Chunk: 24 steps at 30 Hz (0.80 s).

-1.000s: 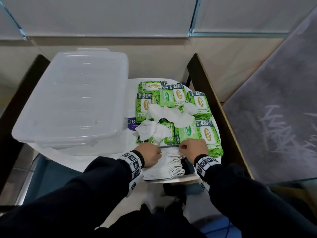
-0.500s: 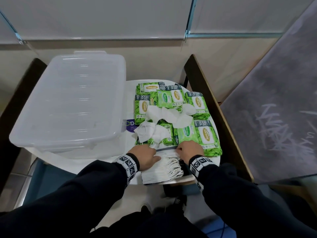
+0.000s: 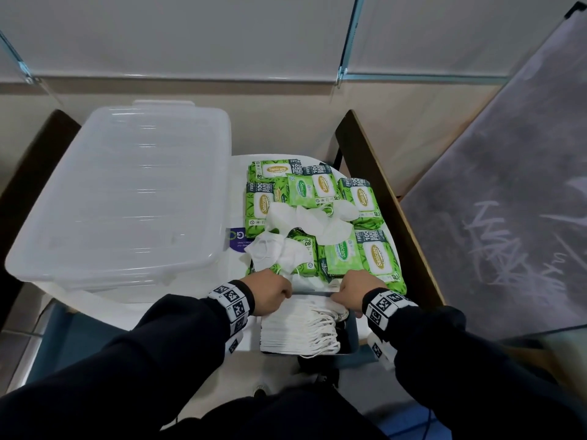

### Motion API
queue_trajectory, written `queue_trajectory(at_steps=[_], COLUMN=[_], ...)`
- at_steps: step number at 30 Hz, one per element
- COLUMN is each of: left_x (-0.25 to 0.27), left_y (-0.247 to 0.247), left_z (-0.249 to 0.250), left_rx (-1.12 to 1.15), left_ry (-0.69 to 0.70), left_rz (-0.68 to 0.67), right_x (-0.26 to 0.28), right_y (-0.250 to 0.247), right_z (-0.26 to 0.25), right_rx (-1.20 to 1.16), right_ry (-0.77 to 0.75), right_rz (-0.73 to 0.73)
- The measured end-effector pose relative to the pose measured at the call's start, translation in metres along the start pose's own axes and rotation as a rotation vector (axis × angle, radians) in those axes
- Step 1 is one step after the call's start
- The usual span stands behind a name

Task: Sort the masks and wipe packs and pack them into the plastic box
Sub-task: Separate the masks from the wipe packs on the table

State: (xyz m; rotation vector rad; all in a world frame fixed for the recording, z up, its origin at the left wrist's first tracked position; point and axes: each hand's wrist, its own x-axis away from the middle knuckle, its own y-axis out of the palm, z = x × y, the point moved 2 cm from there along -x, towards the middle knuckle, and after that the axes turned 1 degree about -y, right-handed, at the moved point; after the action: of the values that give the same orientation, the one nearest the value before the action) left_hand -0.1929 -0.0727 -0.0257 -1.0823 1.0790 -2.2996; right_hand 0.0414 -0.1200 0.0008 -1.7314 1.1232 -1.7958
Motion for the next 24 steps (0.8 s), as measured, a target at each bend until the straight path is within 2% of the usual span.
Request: queue_trajectory(at_steps=[3,7,9,11,15,19,24], left_x=[-0.005,-0.014,-0.021,-0.031,-0.052,-0.064,-0.068], left_y=[-0.002,-0.021,-0.029,-0.033,-0.033,-0.034,-0.038], left_z=[0.0,-0.016,-0.023,-0.025,-0.024,-0.024,-0.029], left_rx=[0.094,0.251,0.264,0.249,0.142,0.053,0.141], left_ry=[-0.027,-0.213,-0.308,-0.379,-0.451,-0.532,-0.582], left_rz=[0.063,0.374,0.444,0.422,0.294,0.249,0.231], right_x=[-0.002,-0.024,-0.038,-0.055,-0.089,-0.112,-0.129], right_y=[-0.013,-0.032,-0.038,-0.039,-0.036,-0.035,-0.029], right_z=[-0.002,-0.01,-0.017,-0.024,-0.038,-0.056,-0.065], right_rx=[-0.006,-0.076,-0.133,-0.224,-0.4,-0.293,-0.175], right_ry=[0.006,-0.06,-0.113,-0.153,-0.194,-0.294,-0.309], right_rz=[-0.007,0.07,0.073,0.103,0.177,0.17,0.131])
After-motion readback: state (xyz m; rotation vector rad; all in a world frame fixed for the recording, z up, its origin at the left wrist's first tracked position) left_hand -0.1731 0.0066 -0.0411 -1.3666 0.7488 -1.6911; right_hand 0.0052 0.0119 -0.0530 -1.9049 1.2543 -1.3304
